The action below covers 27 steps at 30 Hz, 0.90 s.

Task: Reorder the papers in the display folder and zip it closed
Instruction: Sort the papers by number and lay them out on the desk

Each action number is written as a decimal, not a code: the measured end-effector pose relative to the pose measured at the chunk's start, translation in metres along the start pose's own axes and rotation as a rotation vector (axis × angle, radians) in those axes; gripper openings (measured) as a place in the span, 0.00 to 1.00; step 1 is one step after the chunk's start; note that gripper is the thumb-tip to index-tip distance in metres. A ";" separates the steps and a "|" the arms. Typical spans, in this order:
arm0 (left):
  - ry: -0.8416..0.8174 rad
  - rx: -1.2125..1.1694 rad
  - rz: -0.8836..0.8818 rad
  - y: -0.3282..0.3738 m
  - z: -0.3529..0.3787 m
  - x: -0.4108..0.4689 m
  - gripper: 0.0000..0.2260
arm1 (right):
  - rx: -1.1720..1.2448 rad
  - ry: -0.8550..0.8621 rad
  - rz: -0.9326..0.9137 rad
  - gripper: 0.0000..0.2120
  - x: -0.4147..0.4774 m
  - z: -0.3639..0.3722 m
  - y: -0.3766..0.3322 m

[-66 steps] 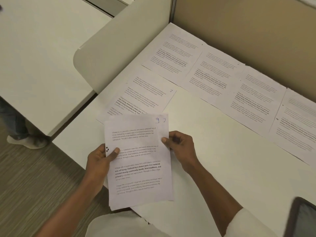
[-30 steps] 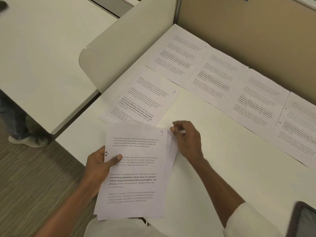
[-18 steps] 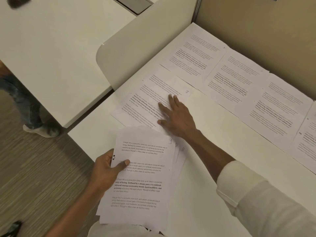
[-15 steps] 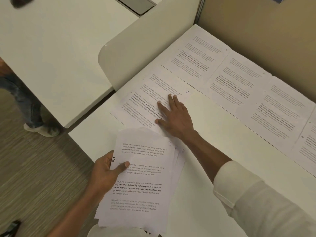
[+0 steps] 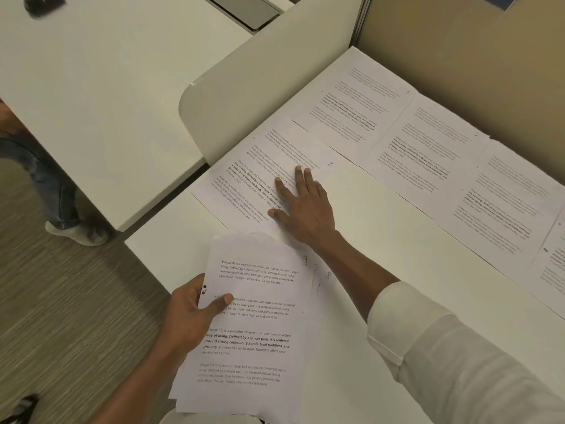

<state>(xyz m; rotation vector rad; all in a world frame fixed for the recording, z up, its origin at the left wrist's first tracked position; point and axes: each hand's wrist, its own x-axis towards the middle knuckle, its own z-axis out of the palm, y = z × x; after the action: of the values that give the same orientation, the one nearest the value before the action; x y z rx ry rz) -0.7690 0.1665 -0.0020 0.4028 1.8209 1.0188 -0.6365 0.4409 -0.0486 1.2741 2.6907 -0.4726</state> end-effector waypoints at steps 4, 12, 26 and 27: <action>-0.001 -0.023 -0.020 0.002 0.000 -0.002 0.14 | 0.000 -0.001 -0.008 0.37 0.004 0.000 -0.003; -0.003 -0.021 -0.012 0.001 0.000 -0.004 0.13 | -0.001 -0.004 -0.009 0.37 0.012 -0.001 -0.008; -0.021 -0.036 0.002 -0.004 0.003 -0.001 0.14 | -0.033 0.010 -0.008 0.37 0.016 -0.001 -0.012; -0.023 -0.036 0.005 -0.004 0.004 -0.001 0.14 | -0.037 0.006 -0.012 0.37 0.016 -0.001 -0.011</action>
<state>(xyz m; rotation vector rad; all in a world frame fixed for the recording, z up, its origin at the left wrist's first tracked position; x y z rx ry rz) -0.7647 0.1650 -0.0051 0.3962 1.7792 1.0444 -0.6557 0.4464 -0.0491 1.2523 2.7005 -0.4190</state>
